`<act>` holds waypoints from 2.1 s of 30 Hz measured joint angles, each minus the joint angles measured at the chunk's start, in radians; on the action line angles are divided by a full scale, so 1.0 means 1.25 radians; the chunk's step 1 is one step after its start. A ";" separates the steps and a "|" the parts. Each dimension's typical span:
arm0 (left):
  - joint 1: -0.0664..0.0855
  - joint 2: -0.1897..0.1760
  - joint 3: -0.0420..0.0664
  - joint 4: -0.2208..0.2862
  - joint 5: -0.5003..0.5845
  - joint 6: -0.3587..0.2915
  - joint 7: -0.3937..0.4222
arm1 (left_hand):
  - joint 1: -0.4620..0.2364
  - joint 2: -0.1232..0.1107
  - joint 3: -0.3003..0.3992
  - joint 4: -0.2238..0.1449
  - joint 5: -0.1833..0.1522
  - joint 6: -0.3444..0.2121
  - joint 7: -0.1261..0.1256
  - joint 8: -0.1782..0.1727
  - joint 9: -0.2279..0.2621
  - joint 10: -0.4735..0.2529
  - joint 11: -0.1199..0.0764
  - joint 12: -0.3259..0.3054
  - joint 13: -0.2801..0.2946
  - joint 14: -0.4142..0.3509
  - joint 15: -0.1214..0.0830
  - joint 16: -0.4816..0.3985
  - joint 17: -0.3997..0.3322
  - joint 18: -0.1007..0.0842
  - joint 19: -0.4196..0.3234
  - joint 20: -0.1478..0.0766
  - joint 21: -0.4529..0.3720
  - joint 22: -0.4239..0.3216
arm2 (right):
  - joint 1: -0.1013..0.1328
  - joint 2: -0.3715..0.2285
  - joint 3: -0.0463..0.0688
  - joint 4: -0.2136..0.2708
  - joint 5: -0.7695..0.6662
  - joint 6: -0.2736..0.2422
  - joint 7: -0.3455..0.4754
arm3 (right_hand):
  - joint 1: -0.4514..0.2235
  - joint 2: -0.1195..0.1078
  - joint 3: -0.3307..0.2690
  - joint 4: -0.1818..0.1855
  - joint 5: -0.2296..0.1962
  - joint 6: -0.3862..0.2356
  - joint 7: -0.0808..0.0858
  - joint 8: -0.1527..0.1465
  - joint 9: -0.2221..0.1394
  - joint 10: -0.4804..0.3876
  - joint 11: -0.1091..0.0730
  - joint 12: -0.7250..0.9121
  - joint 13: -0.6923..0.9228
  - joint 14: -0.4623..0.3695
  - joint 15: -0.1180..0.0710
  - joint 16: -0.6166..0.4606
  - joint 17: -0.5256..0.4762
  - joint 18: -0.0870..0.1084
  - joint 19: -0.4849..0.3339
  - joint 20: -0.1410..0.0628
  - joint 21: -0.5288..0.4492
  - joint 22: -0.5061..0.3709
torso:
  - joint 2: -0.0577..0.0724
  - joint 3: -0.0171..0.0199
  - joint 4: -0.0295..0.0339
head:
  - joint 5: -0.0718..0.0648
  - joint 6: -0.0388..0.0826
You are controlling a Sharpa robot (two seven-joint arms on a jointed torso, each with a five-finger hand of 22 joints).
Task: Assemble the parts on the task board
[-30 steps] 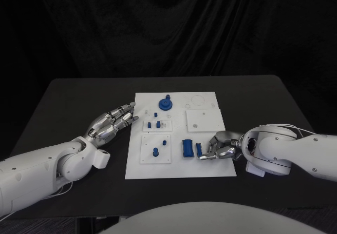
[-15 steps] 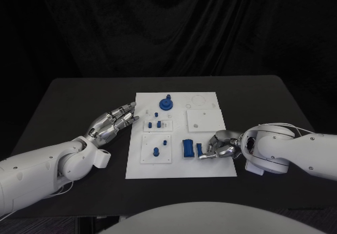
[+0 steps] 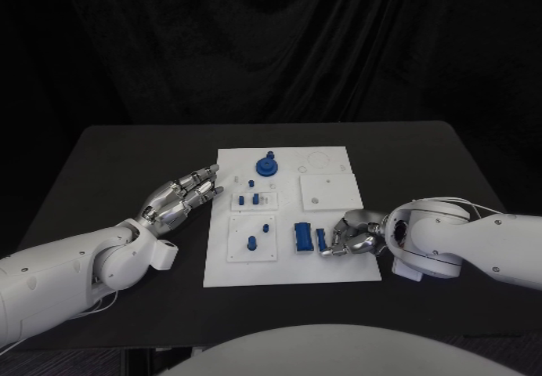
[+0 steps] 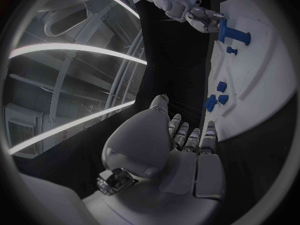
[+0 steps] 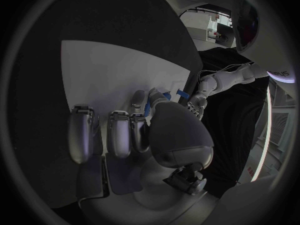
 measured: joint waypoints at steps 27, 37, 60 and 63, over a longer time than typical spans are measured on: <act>-0.002 -0.032 0.000 0.043 -0.014 -0.013 0.002 | 0.003 -0.003 0.002 -0.013 0.016 0.024 0.014 0.004 0.003 0.003 -0.003 0.010 0.001 0.000 0.000 0.000 0.000 0.000 0.000 0.000 0.003 0.000 | 0.016 -0.057 -0.002 0.062 0.000 -0.005 0.039 | 0.020 -0.058 -0.044 -0.019 -0.075 -0.017 0.006 0.025 0.029 0.000 0.000 0.000 0.000 -0.003 -0.003 -0.005 0.000 0.000 0.003 -0.003 -0.011 0.000 | 0.000 0.0002 -0.0007 | -0.001 0.000; 0.007 -0.062 0.000 0.093 -0.035 -0.061 0.002 | 0.003 -0.003 -0.001 -0.010 0.016 0.042 0.013 0.007 0.004 0.016 -0.005 0.020 0.002 0.002 -0.013 0.000 0.000 0.000 0.003 -0.003 0.003 -0.003 | 0.080 -0.067 0.000 0.034 0.109 -0.161 0.294 | 0.120 -0.023 0.005 0.083 0.044 -0.057 0.084 -0.127 -0.131 -0.512 0.094 -0.453 -0.281 -0.387 0.107 -0.572 -0.614 0.107 -0.397 0.089 -0.785 -0.164 | -0.010 0.0012 -0.0043 | -0.004 0.000; 0.009 -0.015 0.010 0.073 -0.040 -0.127 -0.004 | -0.406 -0.022 0.001 -0.001 -0.201 -0.094 -0.053 -0.021 -0.023 -0.028 -0.062 -0.028 -0.015 -0.003 -0.080 -0.003 -0.002 -0.019 -0.059 -0.079 -0.027 -0.155 | 0.017 -0.030 0.019 -0.064 0.443 -0.194 0.725 | -0.221 -0.001 -0.165 0.034 -0.005 -0.472 -0.023 -0.588 -0.627 -1.173 0.069 -1.154 -0.986 -1.170 0.187 -1.197 -1.041 0.005 -1.164 0.170 -1.131 -1.021 | -0.065 0.0060 -0.0360 | 0.047 0.014; 0.009 -0.008 0.024 0.079 -0.037 -0.146 -0.009 | -0.501 -0.040 0.021 -0.021 -0.227 -0.113 -0.053 -0.025 -0.027 -0.034 -0.062 -0.038 -0.018 -0.006 -0.083 -0.003 -0.002 -0.020 -0.059 -0.088 -0.027 -0.162 | 0.005 0.000 0.040 -0.081 0.462 -0.208 0.725 | -0.303 -0.014 -0.152 0.015 -0.018 -0.487 -0.017 -0.601 -0.652 -1.172 0.063 -1.165 -1.008 -1.172 0.177 -1.202 -1.042 0.006 -1.167 0.150 -1.132 -1.031 | -0.067 0.0071 -0.0377 | 0.050 0.032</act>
